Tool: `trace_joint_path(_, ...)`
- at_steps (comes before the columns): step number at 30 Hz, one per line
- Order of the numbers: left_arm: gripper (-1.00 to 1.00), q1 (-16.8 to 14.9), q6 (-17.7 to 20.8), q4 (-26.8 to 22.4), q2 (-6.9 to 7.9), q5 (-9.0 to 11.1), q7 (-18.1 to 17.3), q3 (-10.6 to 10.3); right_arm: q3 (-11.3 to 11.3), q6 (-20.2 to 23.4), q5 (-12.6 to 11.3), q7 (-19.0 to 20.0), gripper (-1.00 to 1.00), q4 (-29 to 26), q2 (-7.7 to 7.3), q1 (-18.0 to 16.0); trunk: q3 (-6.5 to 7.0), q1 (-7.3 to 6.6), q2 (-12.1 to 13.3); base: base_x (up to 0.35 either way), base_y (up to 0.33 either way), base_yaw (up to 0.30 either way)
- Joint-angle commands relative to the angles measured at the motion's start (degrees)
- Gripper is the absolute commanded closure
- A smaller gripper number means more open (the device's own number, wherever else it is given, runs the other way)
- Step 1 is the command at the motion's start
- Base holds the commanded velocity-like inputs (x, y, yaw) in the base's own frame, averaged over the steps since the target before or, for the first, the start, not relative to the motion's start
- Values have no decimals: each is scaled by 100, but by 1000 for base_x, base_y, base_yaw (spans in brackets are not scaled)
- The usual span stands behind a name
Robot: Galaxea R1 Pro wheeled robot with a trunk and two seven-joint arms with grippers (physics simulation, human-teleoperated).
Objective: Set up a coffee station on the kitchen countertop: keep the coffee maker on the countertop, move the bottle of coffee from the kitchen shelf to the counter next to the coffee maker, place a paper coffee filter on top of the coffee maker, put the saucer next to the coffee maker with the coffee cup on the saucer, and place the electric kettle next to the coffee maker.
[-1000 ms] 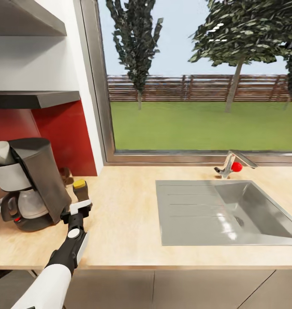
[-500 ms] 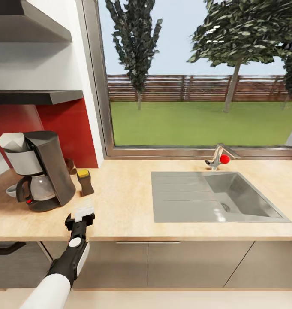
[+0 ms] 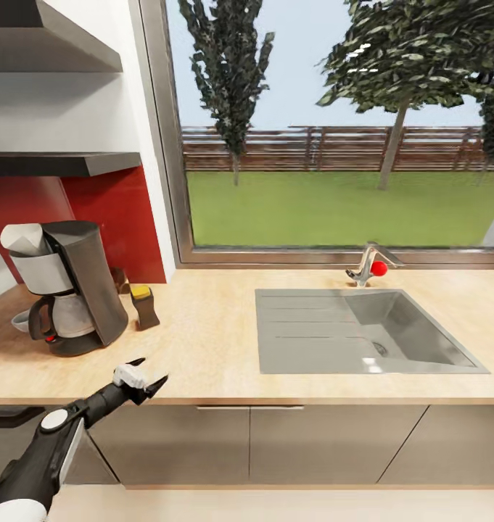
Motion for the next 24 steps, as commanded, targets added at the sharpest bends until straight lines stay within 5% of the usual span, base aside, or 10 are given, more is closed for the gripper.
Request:
trace_joint_path(1,-100,-4,107,-96,88,-61,-533,154,-16,-29,-44,8,-100,3,-1,-5,-13,4,-12,0,0,0)
trace_joint_path(3,-100,-3,249,-192,208,-61,-1130,333,-17,-33,-44,6,-100,2,-2,-5,-13,4,-12,0,0,0)
trace_joint_path(7,-100,-3,344,-255,278,-63,-1641,525,-21,-33,-45,6,-100,1,-3,-5,-13,4,-12,0,0,0)
trace_joint_path(15,-100,-1,376,-278,286,-98,-1841,592,-26,-26,-45,6,-100,1,-3,-5,-13,4,-12,-10,-3,0)
trace_joint_path(24,-100,6,358,-273,276,-105,-1845,569,-26,-28,-45,6,-100,1,-3,-5,-13,4,-12,-212,-137,0)
